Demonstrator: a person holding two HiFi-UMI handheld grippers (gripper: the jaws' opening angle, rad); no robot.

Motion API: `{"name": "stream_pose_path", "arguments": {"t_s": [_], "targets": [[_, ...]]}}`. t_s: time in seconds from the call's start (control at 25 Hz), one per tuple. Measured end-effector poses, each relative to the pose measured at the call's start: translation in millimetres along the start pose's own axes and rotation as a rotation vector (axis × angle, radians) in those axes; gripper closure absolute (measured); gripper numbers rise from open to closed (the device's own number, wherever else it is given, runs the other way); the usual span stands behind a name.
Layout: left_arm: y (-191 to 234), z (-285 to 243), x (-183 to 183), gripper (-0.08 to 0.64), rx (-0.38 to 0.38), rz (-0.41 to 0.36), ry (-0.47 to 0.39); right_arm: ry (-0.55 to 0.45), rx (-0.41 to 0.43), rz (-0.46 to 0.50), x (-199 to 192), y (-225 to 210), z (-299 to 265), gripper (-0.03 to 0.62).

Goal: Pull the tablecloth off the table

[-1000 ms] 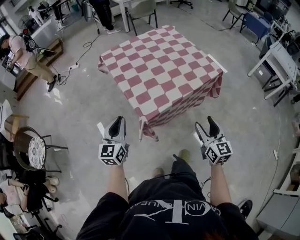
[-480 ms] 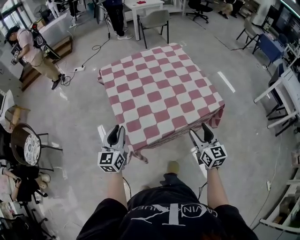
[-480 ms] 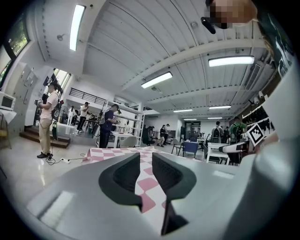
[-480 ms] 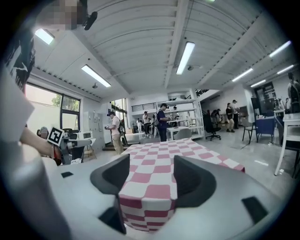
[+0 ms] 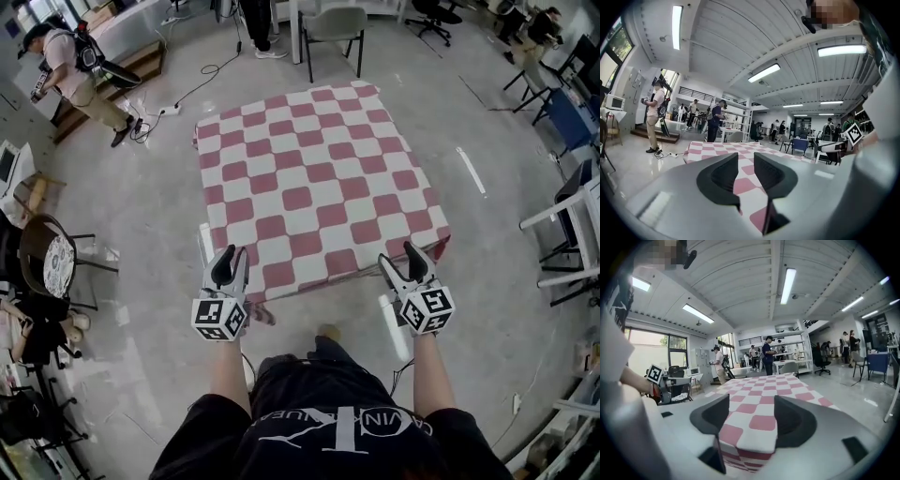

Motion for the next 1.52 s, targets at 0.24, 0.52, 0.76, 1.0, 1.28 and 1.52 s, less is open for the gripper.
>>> {"name": "stream_pose_path", "arguments": {"t_s": [0.24, 0.52, 0.76, 1.0, 1.28, 1.52], "targets": [[-25, -14, -7, 0.456, 0.046, 0.007, 0.04, 0.048, 0.075, -0.009, -3, -37, -21, 0.319], [-25, -30, -27, 0.443, 0.061, -0.012, 0.093, 0.09, 0.134, -0.017, -21, -48, -49, 0.318], [-4, -56, -36, 0.428, 0.09, -0.011, 0.135, 0.148, 0.152, -0.024, -25, -64, -80, 0.312], [19, -87, -37, 0.416, 0.12, -0.002, 0.144, 0.199, 0.141, -0.028, -22, -88, -118, 0.305], [48, -115, -49, 0.381, 0.154, 0.005, 0.214, 0.256, 0.104, -0.047, -24, -114, -154, 0.299], [76, -142, -62, 0.309, 0.199, 0.026, 0.33, 0.334, 0.039, -0.028, -22, -157, -180, 0.29]]}}
Point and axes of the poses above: the fingertips, and each gripper's own axes: z backward along the fingers, y to its left, x out of its top, the point moved 6 cm from there along z, backward along the fingers, and after that the axes turned 6 degrees about x, right-handed, at the moved point
